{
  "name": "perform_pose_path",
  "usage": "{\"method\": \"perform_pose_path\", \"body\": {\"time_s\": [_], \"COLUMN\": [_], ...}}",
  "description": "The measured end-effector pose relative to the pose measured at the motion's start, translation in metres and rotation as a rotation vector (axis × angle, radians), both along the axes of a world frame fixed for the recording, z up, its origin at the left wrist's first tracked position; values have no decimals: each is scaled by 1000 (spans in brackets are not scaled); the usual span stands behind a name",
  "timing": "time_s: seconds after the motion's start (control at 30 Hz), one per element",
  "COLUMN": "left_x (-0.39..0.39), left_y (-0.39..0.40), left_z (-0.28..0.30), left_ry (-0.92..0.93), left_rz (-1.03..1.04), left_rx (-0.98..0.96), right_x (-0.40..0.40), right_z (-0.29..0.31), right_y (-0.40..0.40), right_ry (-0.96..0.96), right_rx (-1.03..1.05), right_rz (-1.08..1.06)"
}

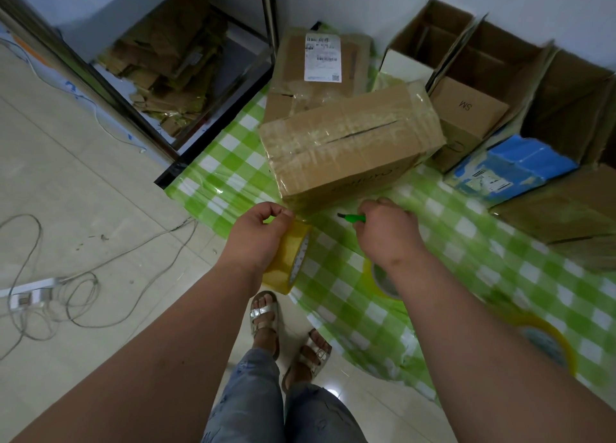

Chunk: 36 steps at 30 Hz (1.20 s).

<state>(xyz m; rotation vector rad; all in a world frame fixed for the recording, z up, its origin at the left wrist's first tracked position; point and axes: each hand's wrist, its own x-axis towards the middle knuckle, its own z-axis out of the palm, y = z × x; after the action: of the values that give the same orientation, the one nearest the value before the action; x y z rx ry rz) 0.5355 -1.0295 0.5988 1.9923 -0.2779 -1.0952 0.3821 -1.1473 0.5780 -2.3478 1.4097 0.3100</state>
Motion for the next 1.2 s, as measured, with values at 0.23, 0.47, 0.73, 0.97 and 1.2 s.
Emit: {"method": "perform_pose_path", "body": {"time_s": [0.23,0.47,0.73,0.97,1.2], "left_x": [4,4,20,30,41], "left_y": [0,-2,-1,-2,-13], "left_z": [-3,-1,6,13,11], "left_ry": [-8,-6,59,-70,-307], "left_rz": [3,-14,11,-103,-349], "left_rx": [6,-4,91,59,94], "right_x": [-4,34,39,51,45], "right_z": [11,43,25,19,20], "right_y": [13,10,-2,-3,-5], "right_ry": [-341,-466,-412,-471,-460], "right_rx": [-268,-419,-411,-461,-388], "right_rz": [-30,301,308,266,286]}}
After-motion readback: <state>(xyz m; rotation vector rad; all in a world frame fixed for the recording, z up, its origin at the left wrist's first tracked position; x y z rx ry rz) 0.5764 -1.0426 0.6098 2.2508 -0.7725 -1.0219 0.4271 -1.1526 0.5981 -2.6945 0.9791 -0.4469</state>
